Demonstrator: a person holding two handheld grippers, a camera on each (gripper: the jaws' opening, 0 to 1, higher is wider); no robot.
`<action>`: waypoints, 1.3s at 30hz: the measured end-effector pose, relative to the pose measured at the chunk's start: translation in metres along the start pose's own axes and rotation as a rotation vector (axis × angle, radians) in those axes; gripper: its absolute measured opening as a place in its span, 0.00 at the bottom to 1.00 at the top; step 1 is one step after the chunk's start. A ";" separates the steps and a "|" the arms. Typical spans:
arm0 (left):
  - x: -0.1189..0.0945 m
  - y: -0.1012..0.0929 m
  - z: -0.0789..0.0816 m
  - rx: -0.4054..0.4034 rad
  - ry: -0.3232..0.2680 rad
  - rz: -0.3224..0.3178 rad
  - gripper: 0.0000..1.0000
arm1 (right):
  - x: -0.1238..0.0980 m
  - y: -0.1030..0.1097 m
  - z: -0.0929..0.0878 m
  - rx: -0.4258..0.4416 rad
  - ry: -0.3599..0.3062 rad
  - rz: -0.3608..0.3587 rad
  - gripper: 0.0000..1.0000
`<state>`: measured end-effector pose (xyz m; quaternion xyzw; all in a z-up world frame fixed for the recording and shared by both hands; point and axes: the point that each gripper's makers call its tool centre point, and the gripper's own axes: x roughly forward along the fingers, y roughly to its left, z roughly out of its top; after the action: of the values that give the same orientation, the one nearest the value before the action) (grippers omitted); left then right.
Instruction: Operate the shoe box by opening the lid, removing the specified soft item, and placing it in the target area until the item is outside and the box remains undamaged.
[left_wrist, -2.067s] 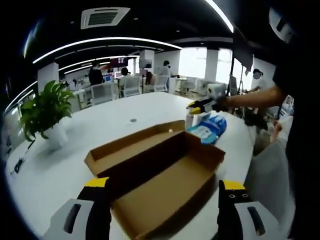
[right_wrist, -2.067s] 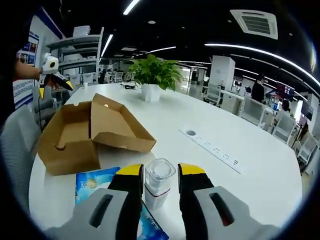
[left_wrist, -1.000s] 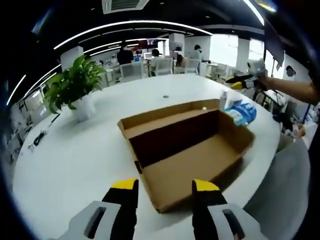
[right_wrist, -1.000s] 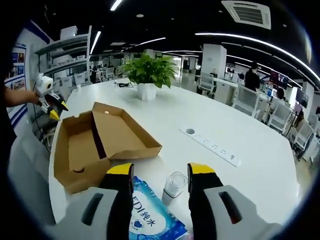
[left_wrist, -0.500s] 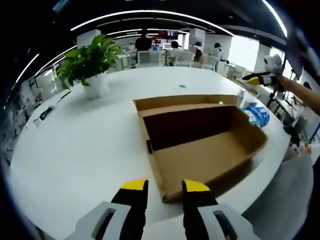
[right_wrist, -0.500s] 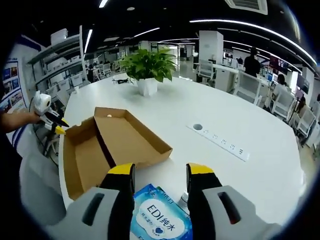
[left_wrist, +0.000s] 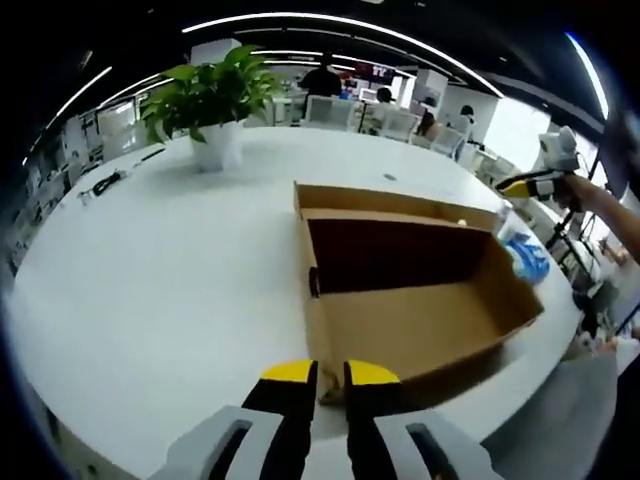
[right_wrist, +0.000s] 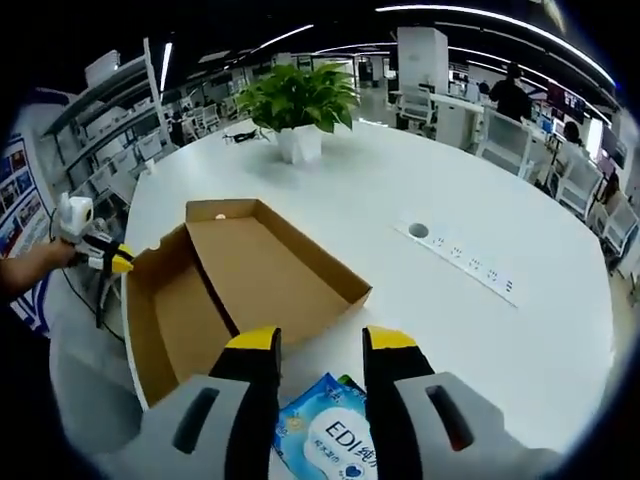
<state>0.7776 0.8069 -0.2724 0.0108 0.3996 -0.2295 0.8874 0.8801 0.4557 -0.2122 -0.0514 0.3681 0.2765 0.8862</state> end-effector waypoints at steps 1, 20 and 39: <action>0.000 0.000 0.000 -0.010 0.000 0.005 0.08 | 0.001 0.002 -0.001 0.008 0.006 -0.001 0.29; 0.002 0.005 -0.002 -0.093 0.034 0.052 0.04 | 0.054 -0.015 -0.016 0.088 0.172 -0.074 0.22; 0.003 0.007 -0.002 -0.106 0.033 0.049 0.03 | 0.095 -0.031 -0.019 0.251 0.313 -0.121 0.14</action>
<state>0.7805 0.8126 -0.2769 -0.0225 0.4256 -0.1858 0.8854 0.9396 0.4670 -0.2938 -0.0051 0.5290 0.1633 0.8327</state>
